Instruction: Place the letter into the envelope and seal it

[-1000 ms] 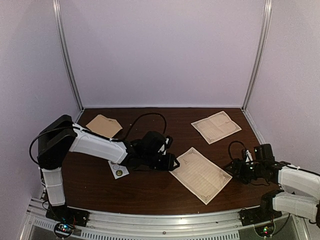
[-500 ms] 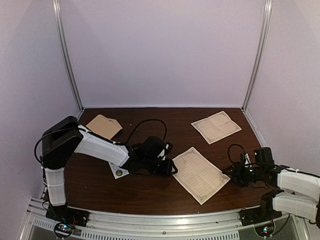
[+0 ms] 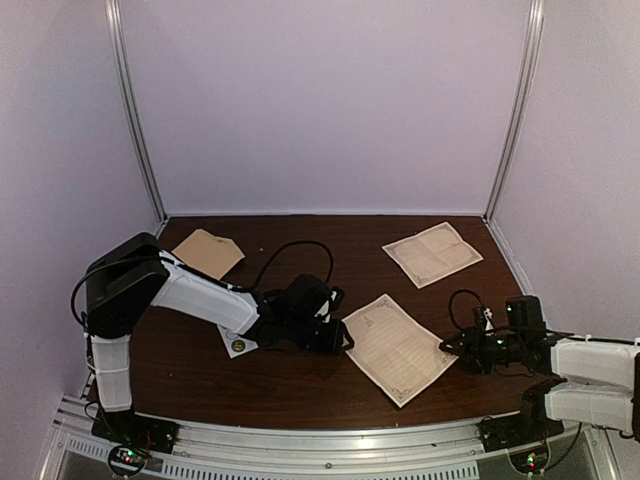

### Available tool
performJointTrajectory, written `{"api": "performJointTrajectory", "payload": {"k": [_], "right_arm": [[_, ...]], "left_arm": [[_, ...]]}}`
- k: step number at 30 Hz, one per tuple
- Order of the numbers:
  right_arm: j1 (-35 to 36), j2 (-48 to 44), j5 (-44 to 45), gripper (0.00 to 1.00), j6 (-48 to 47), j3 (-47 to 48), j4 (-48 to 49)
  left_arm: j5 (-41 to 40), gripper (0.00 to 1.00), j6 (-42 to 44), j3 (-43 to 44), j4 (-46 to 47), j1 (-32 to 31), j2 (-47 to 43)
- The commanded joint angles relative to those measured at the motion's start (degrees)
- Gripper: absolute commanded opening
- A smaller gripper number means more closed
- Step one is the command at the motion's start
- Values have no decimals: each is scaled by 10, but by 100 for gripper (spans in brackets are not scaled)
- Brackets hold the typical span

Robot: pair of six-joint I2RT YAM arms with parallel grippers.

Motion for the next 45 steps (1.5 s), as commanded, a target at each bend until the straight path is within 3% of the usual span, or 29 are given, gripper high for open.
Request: {"api": "performJointTrajectory", "payload": {"k": [1, 5, 10, 15, 21, 24, 30, 39, 45], "right_arm": [[-3, 33, -23, 45, -37, 9, 18], [-3, 65, -30, 44, -40, 9, 43], [-2, 79, -42, 33, -37, 17, 65], [-2, 61, -35, 0, -26, 25, 64], [-2, 10, -21, 0, -37, 70, 25], [-1, -1, -29, 0, -69, 120, -11], [23, 27, -70, 0, -135, 236, -75], [122, 99, -77, 0, -245, 446, -194], [175, 118, -103, 0, -249, 532, -202]], "left_arm": [[2, 32, 13, 1, 0, -4, 7], [0, 32, 17, 6, -3, -4, 7], [2, 32, 18, 10, -3, -4, 7], [-16, 32, 19, 8, 2, -4, -9], [-60, 61, 22, -19, 13, 12, -112], [-48, 71, 33, -27, -1, 32, -162], [1, 80, 71, -36, -27, 82, -247], [115, 88, 140, -52, -30, 135, -346], [193, 92, 128, -128, 35, 185, -424]]}}
